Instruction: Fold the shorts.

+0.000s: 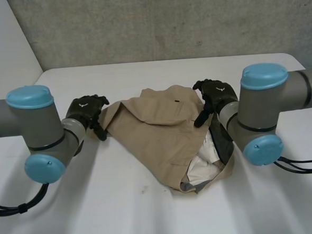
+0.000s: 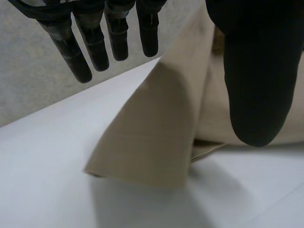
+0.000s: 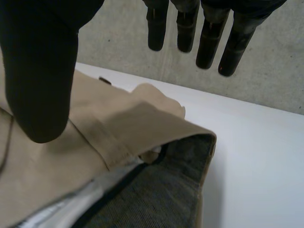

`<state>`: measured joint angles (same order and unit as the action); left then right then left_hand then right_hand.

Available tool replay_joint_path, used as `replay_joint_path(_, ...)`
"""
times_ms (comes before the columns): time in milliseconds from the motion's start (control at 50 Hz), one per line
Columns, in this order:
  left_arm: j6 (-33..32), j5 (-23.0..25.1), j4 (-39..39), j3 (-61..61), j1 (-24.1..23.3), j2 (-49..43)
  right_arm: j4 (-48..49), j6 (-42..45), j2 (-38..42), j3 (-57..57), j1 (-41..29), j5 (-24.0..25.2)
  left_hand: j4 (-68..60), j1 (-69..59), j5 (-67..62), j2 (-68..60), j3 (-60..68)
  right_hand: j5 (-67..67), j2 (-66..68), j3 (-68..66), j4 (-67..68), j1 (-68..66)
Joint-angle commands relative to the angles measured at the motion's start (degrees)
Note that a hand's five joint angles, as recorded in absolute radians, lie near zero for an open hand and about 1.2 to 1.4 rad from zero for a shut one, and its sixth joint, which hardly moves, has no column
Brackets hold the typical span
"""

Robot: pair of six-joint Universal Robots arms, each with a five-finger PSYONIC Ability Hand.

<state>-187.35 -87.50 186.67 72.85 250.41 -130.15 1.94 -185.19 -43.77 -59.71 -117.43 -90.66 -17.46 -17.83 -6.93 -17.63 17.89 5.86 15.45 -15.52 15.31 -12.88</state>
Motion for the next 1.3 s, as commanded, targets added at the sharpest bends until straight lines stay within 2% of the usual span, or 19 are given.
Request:
replay_joint_path(20,3.9,-0.6,0.5,-3.4,-1.7,-3.0,1.7,1.1,3.2,1.0,-0.6,0.0,-5.2,-4.8,-5.7,-5.0,4.7,15.4,15.8,-15.7,15.9,-18.4)
replay_joint_path(60,3.9,-0.7,0.6,-4.7,-1.7,-4.1,1.8,1.2,3.8,1.2,-1.1,0.2,-8.7,-8.3,-9.2,-8.5,8.3,22.3,22.7,-22.6,22.8,-25.3)
replay_joint_path(80,3.8,-0.8,0.6,-5.4,-1.7,-4.7,1.8,1.3,4.2,1.4,-1.4,0.2,-12.6,-12.2,-13.1,-12.4,12.1,32.8,33.2,-33.1,33.4,-35.8)
replay_joint_path(100,3.9,-1.5,0.6,-6.6,-1.5,-5.7,1.8,1.5,4.3,1.6,-1.5,0.2,-22.6,-22.2,-23.1,-22.4,22.2,37.6,38.0,-37.9,38.1,-40.6)
replay_joint_path(140,3.8,-2.8,0.6,-7.6,-1.4,-6.4,1.8,2.0,4.6,2.0,-1.6,0.1,-31.4,-31.0,-31.9,-31.2,31.0,50.3,50.7,-50.7,50.9,-53.3)
replay_joint_path(160,3.6,-4.2,0.7,-8.2,-1.4,-6.6,1.7,3.0,4.1,2.4,-1.6,-0.1,-42.8,-42.4,-43.3,-42.6,42.3,64.0,64.4,-64.3,64.5,-67.0)
replay_joint_path(240,2.9,-6.6,2.5,-8.1,-1.4,-6.1,1.7,7.0,-0.2,2.0,-1.5,-0.4,-62.5,-62.1,-63.0,-62.3,62.0,64.1,64.6,-64.5,64.7,-67.1)
replay_joint_path(380,1.5,-6.5,4.0,-5.4,-1.2,0.7,2.2,18.3,-13.9,-2.0,-1.5,0.0,-62.5,-62.2,-63.1,-62.4,62.1,64.1,64.6,-64.5,64.7,-67.1)
replay_joint_path(540,0.1,-5.8,3.9,1.8,-1.1,21.1,1.5,30.4,-27.8,-7.5,-1.7,-0.7,-62.5,-62.2,-63.1,-62.4,62.1,64.1,64.6,-64.5,64.7,-67.1)
replay_joint_path(620,0.1,-3.6,3.5,4.0,-1.2,31.5,0.3,32.8,-35.1,-8.9,-1.7,-0.8,-62.5,-62.2,-63.1,-62.4,62.1,64.1,64.6,-64.5,64.7,-67.1)
replay_joint_path(780,0.3,1.3,-3.5,3.8,-0.7,50.3,-7.9,33.1,-49.3,-8.0,-1.7,-0.2,-62.5,-62.2,-63.1,-62.4,62.1,64.1,64.6,-64.5,64.7,-67.1)
replay_joint_path(920,0.4,2.2,-5.6,1.9,-0.8,55.5,-13.7,33.1,-57.3,-7.3,-1.7,-0.2,-62.5,-62.2,-63.1,-62.4,62.1,64.1,64.6,-64.5,64.7,-67.1)
replay_joint_path(1080,0.5,2.2,-6.0,1.4,-0.3,54.3,-20.4,32.8,-55.7,-6.8,-1.6,0.1,-62.5,-62.2,-63.1,-62.4,62.1,64.1,64.6,-64.5,64.7,-67.1)
replay_joint_path(1140,0.4,2.3,-5.8,1.8,-0.1,50.6,-21.4,32.5,-49.2,-7.4,-1.4,1.4,-62.5,-62.2,-63.1,-62.4,62.1,64.1,64.6,-64.5,64.7,-67.1)
replay_joint_path(1300,-0.2,2.0,-4.3,-0.9,0.3,30.9,-20.3,31.7,-32.7,-6.4,-0.4,2.9,-62.5,-62.2,-63.1,-62.4,62.1,64.1,64.6,-64.5,64.7,-67.1)
